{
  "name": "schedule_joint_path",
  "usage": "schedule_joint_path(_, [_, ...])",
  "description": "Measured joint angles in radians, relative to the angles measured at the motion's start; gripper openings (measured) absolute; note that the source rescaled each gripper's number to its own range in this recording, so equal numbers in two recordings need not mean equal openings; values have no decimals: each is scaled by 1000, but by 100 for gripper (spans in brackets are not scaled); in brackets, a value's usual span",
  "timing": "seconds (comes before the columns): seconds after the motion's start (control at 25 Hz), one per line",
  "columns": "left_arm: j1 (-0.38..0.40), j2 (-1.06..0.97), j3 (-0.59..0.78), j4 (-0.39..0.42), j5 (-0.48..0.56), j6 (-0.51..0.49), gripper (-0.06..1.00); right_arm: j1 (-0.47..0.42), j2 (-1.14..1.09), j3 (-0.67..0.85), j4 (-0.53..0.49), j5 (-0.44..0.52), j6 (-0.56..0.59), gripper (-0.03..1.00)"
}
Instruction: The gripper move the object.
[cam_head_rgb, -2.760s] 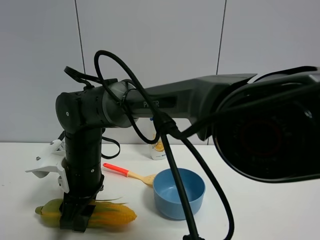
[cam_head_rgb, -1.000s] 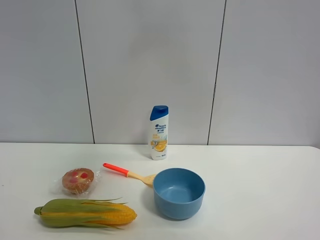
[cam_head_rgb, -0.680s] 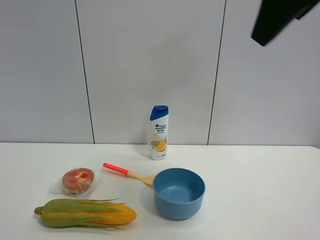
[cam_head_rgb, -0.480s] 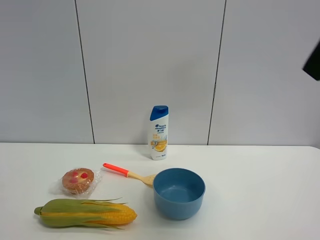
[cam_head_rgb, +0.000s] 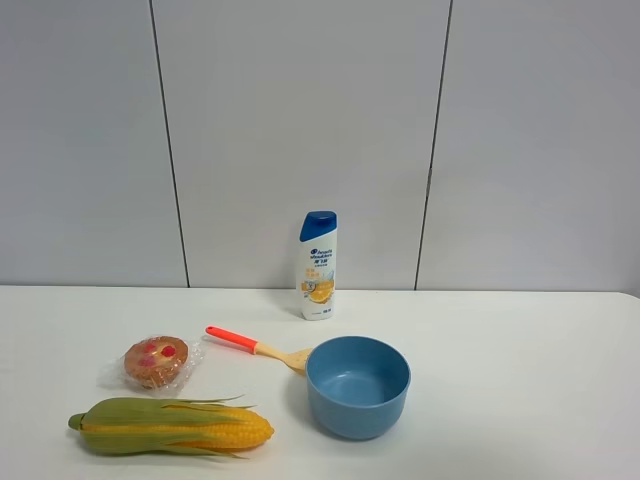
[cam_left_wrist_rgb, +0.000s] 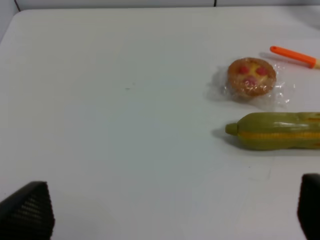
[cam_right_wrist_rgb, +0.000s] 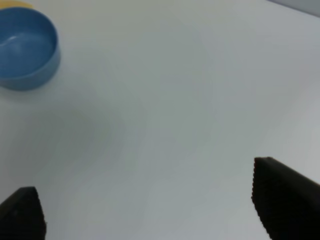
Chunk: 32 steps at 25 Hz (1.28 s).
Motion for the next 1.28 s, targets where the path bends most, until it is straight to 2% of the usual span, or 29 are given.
schedule_joint_path(0.28, [0,0,0,0,0,0,100,-324,-177,133,114,0,-84,93])
schedule_joint_path(0.48, [0,0,0,0,0,0,100,-466,-301,226,189,-27,-119,93])
schedule_joint_path(0.68, [0,0,0,0,0,0,100,-522,-393,279,207,-43,-124,97])
schedule_joint_path(1.08, [0,0,0,0,0,0,100,-528,-548,361,222,-136,-126,100])
schedule_joint_path(1.28, [0,0,0,0,0,0,100,-528,-555,367,223,-142,-127,100])
